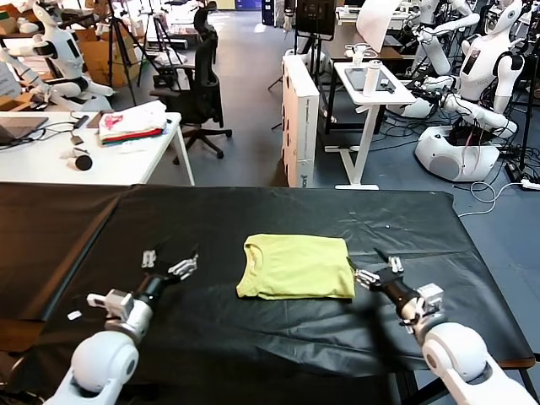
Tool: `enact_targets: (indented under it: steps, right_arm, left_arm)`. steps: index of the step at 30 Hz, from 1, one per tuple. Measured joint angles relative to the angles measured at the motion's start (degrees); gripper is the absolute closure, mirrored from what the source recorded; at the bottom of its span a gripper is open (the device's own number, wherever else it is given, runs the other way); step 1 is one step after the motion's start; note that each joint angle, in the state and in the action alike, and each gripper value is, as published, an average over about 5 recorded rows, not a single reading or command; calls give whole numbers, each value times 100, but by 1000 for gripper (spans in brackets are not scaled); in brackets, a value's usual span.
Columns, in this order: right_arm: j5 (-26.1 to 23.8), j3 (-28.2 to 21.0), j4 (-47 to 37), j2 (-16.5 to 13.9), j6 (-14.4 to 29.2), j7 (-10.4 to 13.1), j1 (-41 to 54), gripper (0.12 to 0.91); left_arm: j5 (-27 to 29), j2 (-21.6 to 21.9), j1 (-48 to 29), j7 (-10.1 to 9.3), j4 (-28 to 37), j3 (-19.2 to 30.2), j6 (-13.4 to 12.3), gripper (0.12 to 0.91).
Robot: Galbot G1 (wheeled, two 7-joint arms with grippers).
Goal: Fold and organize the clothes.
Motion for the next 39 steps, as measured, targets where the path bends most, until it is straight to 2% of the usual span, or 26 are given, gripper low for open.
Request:
enact_targets:
  steps: [2,5,10,15,21,25,29,39]
  right_arm:
    - [-173,100,54,-51,439,129,-106,123]
    - [-283,323,220,-67,913,480,-399,119]
    - [-331,839,648,0,1178,1091,-1316,118]
    - [-417,1309,1106,220,1262,1382,-2379,118]
    - [-591,1587,1584,520,1128,1462,-3399,118]
    - [-781,1582,1853,666,1041,1455,-3918,118]
    - [-966,1470,1950,786,1018,1448,-4257,118]
    - [-977,1239,2079,826,978,1467,-4586,118]
  left_arm:
    - [-81,-6,91,-83,-53,-127,-18,123]
    - [-180,28,321,-209,-182,-343,-60,123]
    - [-442,200,1006,-396,-561,-777,-23,123]
    - [-941,336,1983,-545,-1026,-1297,-30,123]
    - [-1225,378,3114,-723,-1553,-1797,-100,123]
    - [-1238,388,3590,-870,-1789,-1933,-36,123]
    - [-1241,369,3751,-959,-1891,-1938,52,123]
    - [-1334,385,3976,-954,-1983,-1888,136,123]
